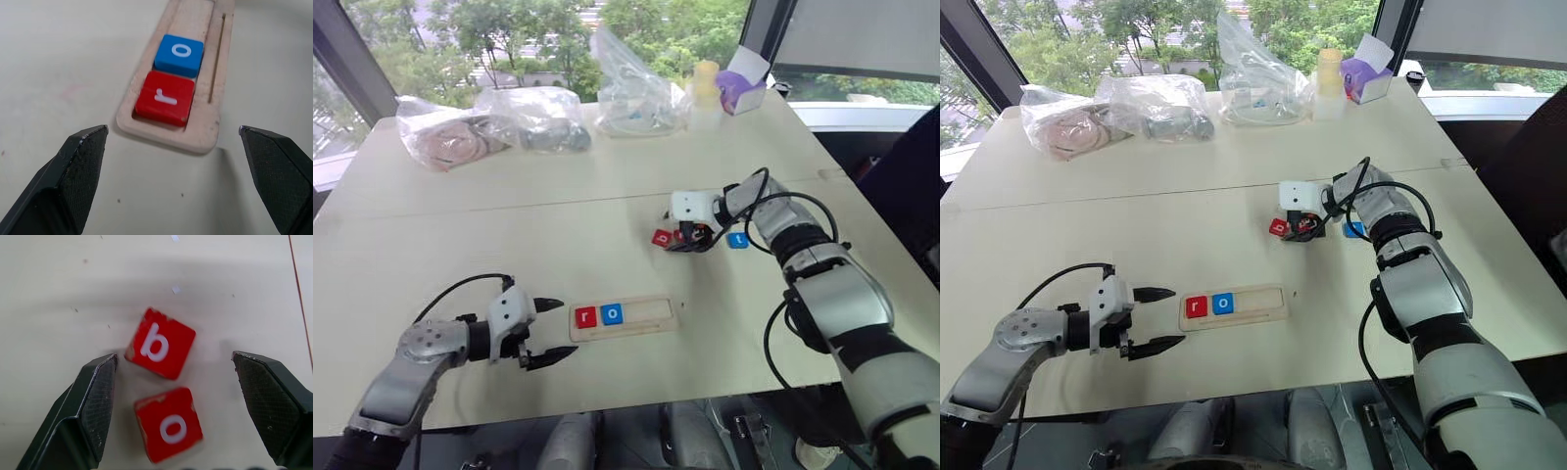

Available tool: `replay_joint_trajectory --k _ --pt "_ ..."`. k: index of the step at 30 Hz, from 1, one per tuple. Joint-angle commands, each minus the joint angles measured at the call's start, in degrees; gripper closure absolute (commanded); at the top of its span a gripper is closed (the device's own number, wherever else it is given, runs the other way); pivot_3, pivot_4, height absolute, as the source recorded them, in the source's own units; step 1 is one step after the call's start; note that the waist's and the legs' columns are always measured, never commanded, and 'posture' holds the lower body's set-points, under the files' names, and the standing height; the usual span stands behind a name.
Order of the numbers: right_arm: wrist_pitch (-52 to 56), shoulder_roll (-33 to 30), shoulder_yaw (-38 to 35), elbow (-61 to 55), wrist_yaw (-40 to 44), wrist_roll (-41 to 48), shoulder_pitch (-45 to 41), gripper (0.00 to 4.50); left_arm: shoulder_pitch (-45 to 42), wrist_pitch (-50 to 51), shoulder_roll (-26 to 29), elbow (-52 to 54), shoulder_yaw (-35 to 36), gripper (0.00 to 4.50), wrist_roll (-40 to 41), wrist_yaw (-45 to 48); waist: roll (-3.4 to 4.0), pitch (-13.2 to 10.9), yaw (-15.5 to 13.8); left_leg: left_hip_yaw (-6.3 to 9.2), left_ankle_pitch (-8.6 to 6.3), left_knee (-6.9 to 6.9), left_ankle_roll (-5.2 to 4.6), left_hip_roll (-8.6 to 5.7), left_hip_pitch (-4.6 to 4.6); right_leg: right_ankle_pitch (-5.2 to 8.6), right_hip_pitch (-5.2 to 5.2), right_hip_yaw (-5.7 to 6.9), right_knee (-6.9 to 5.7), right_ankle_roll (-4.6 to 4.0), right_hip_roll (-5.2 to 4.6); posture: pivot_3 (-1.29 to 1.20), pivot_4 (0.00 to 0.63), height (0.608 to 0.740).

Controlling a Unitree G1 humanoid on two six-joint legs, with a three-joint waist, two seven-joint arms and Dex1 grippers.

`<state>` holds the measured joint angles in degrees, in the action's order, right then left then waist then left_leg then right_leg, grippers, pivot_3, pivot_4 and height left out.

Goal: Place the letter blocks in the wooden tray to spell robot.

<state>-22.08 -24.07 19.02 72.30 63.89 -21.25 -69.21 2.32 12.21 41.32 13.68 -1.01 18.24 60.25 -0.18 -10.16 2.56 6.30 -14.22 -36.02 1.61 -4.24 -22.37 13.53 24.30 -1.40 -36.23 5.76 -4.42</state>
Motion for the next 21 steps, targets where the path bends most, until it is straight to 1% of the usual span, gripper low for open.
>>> replay_joint_trajectory --k 1,5,13,21 --pt "-0.55 -0.71 -0.12 0.10 -2.18 -0.47 -2.07 0.65 -0.43 -0.21 0.07 0.78 0.21 0.00 0.78 0.26 0.00 0.00 0.02 0.00 0.00 0.00 0.00 0.00 0.00 0.00 0.01 0.00 0.00 0.00 0.00 0.00 0.150 0.740" --pt "-0.65 0.52 -0.40 0.30 -4.24 -0.44 -2.05 0.65 -0.52 -0.23 0.12 0.74 0.27 0.00 0.77 0.32 0.00 0.00 0.01 0.00 0.00 0.01 0.00 0.00 0.00 0.00 0.02 -0.01 0.00 0.00 0.00 0.00 0.150 0.740" --pt "0.32 3.07 -1.56 0.08 -1.72 1.49 -2.15 0.65 0.07 0.04 0.06 1.33 0.61 0.00 0.83 -0.26 0.00 0.00 0.09 0.00 0.00 0.01 0.00 0.01 0.00 0.00 0.02 -0.01 0.00 0.00 0.01 0.00 0.150 0.740" --pt "1.42 4.29 -1.37 1.19 -4.31 0.72 -2.11 0.65 0.79 0.04 -0.20 2.07 0.69 0.00 0.89 -1.27 0.00 0.00 0.01 0.00 0.00 0.00 0.00 0.01 0.00 0.00 0.02 -0.01 -0.02 0.00 0.01 0.00 0.150 0.740"
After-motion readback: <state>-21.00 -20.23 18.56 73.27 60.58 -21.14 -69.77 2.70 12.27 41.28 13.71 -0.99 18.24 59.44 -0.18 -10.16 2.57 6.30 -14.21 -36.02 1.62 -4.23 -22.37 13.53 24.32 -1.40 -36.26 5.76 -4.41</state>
